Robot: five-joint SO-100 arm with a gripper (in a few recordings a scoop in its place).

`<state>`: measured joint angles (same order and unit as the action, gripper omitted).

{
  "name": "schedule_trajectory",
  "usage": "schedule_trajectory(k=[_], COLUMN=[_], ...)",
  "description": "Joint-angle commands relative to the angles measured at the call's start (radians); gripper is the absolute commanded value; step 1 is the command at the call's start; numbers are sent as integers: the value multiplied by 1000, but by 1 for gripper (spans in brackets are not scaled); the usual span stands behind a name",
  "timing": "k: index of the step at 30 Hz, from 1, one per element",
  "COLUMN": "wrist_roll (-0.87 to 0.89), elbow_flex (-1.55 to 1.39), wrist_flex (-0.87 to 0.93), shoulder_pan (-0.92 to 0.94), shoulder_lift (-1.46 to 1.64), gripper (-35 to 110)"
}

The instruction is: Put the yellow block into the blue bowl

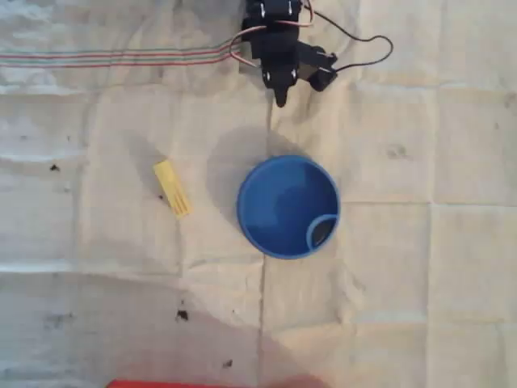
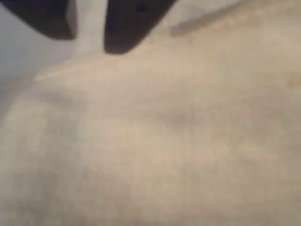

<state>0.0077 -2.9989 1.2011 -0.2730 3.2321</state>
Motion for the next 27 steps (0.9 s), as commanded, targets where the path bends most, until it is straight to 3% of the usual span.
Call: schedule_trajectory(k=[1,27], wrist_roll=[2,0], elbow_flex=[-69,-71], wrist_flex=[-17,-18], shoulder_pan=[-11,-17], shoulder_lift=[103,103], gripper=[0,1])
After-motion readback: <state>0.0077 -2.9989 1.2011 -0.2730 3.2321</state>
